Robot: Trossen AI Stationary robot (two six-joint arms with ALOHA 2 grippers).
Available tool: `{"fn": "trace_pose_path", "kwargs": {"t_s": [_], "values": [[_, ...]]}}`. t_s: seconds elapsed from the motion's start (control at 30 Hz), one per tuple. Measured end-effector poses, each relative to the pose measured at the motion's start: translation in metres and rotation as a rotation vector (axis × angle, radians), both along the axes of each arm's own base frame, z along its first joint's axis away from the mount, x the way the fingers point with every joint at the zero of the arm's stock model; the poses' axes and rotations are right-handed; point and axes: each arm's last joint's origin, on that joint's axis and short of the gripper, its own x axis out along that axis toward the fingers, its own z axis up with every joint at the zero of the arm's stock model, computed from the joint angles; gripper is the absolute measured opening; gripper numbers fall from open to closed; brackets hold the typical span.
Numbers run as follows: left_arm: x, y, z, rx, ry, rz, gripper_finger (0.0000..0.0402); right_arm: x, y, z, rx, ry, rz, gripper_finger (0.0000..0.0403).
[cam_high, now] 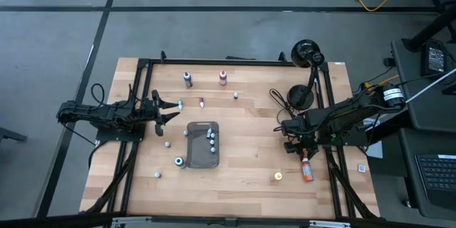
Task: Pick & Place food coloring
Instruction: Put the orange food coloring bottle into the bin
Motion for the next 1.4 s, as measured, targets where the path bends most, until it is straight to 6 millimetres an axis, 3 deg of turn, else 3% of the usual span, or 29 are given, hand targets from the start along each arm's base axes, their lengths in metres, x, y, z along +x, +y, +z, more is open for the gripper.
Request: {"fn": "trace_pose_path", "kwargs": {"t_s": [0.4, 0.8, 1.03, 1.4], "values": [[0.0, 0.0, 0.0, 0.0, 0.0, 0.0, 0.0155, 0.021, -0.001, 0.016, -0.121, -0.194, 0.144, 0.0119], [0.0, 0.0, 0.0, 0.0, 0.0, 0.0, 0.0155, 0.046, -0.01, 0.048, -0.304, -0.352, 0.344, 0.0119], [0.0, 0.0, 0.0, 0.0, 0.0, 0.0, 0.0155, 0.062, -0.019, 0.082, -0.379, -0.416, 0.435, 0.0119], [0.0, 0.0, 0.0, 0.0, 0.0, 0.0, 0.0155, 0.091, -0.036, 0.158, -0.606, -0.593, 0.547, 0.0119]]}}
